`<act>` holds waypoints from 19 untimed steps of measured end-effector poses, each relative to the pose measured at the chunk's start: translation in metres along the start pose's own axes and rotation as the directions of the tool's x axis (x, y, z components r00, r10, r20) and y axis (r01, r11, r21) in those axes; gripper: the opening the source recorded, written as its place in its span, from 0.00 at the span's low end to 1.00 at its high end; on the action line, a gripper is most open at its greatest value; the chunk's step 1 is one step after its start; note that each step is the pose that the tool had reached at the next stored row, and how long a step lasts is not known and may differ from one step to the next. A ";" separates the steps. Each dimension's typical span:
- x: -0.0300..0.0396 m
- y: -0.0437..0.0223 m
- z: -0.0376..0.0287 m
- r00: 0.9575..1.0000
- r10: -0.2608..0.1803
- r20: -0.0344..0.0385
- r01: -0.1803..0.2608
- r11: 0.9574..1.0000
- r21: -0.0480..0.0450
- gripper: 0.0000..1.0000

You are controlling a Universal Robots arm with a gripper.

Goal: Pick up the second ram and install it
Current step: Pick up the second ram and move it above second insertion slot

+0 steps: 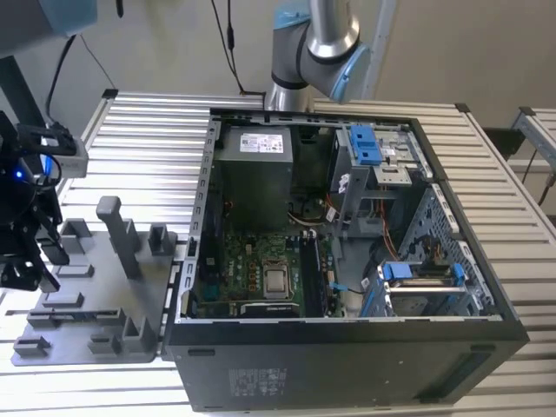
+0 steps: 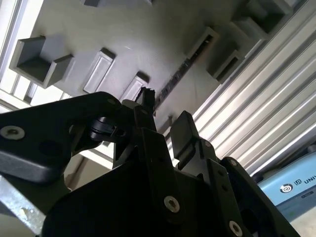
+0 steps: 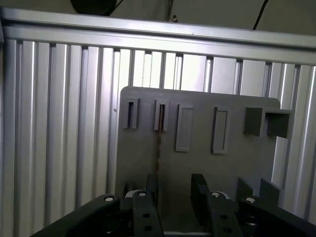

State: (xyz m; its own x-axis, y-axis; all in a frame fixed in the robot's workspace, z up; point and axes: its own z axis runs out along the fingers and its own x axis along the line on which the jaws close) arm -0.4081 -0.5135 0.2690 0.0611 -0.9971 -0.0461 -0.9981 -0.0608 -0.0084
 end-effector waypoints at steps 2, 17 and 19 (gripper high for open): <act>0.0003 0.0000 0.0016 1.000 -0.003 0.000 0.003 1.000 -0.001 0.42; 0.0036 0.0003 0.0113 1.000 -0.008 0.000 0.008 1.000 -0.001 0.42; 0.0042 0.0004 0.0136 1.000 -0.008 -0.001 0.008 1.000 -0.001 0.42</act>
State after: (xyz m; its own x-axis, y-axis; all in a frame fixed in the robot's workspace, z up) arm -0.4081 -0.5171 0.2552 0.0689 -0.9966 -0.0456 -0.9976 -0.0686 -0.0076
